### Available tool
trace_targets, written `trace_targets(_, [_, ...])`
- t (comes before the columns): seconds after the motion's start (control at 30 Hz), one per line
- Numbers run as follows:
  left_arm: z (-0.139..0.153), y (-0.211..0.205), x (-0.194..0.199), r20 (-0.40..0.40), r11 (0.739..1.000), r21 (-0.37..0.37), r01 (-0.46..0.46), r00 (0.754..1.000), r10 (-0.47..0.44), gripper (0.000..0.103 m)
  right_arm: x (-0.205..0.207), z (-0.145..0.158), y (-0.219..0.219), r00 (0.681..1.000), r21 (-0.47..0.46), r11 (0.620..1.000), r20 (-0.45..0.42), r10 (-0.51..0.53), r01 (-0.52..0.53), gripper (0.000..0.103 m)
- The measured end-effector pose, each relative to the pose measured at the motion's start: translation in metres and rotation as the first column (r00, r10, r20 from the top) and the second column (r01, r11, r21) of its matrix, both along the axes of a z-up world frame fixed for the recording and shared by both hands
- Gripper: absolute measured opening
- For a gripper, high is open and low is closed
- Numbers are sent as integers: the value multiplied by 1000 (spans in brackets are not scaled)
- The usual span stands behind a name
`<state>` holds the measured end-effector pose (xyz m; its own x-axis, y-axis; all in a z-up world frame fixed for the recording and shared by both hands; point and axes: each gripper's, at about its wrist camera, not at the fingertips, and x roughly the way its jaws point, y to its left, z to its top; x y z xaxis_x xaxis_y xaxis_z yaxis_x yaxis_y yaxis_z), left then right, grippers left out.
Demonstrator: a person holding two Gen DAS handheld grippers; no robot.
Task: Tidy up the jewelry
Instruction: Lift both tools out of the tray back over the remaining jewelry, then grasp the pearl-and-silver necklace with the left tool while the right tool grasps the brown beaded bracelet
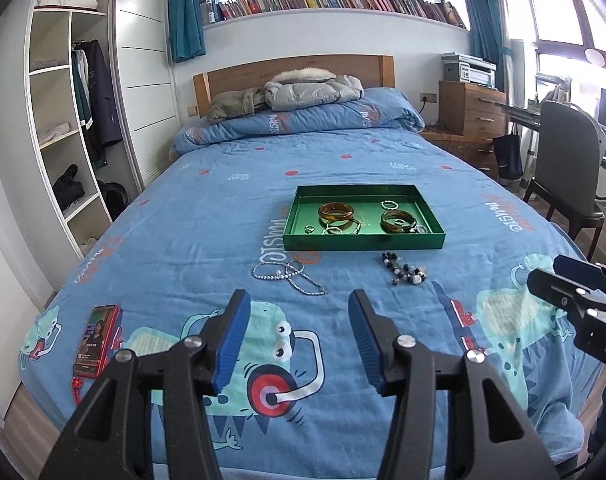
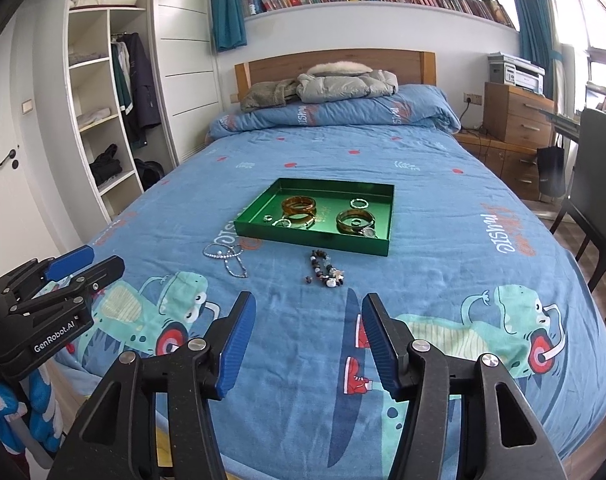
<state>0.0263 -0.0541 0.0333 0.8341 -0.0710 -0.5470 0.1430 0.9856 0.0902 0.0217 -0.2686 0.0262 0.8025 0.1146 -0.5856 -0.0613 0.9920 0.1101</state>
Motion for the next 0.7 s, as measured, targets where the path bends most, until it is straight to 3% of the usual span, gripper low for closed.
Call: trace_targets(0.7, [-25, -6, 49, -53, 999, 35, -24, 998, 26, 51, 40, -36, -8, 1000, 12, 1000, -18, -2, 2, 58])
